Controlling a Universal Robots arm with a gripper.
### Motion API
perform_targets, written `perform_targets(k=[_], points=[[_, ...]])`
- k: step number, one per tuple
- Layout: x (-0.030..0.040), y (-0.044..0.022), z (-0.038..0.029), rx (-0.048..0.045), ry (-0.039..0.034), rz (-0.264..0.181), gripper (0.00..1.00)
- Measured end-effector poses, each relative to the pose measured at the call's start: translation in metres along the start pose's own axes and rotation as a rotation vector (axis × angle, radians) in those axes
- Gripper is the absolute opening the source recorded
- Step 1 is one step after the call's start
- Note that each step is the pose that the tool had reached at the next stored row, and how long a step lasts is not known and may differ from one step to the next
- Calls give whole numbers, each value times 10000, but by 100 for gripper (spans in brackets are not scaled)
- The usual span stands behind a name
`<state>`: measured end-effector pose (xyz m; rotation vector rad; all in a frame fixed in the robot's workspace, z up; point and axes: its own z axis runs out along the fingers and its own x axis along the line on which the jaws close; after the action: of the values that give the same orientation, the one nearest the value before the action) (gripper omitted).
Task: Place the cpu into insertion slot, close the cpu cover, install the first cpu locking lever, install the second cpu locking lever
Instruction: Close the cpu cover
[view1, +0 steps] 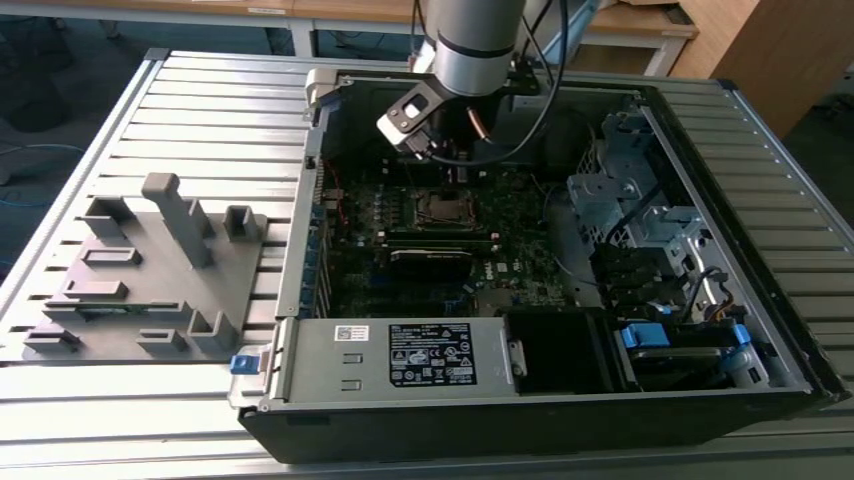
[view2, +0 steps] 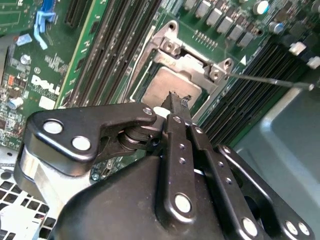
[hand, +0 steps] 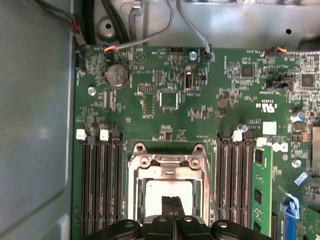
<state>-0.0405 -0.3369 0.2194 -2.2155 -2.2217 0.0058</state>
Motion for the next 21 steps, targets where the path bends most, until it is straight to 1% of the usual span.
perform_targets(k=[11,14,18,21], points=[[0,-113,33,0,-1,0,10],[0,-131,48,0,0,0,10],[1,-132,49,0,-1,-1,10],[1,-159,56,-1,2,0,10]])
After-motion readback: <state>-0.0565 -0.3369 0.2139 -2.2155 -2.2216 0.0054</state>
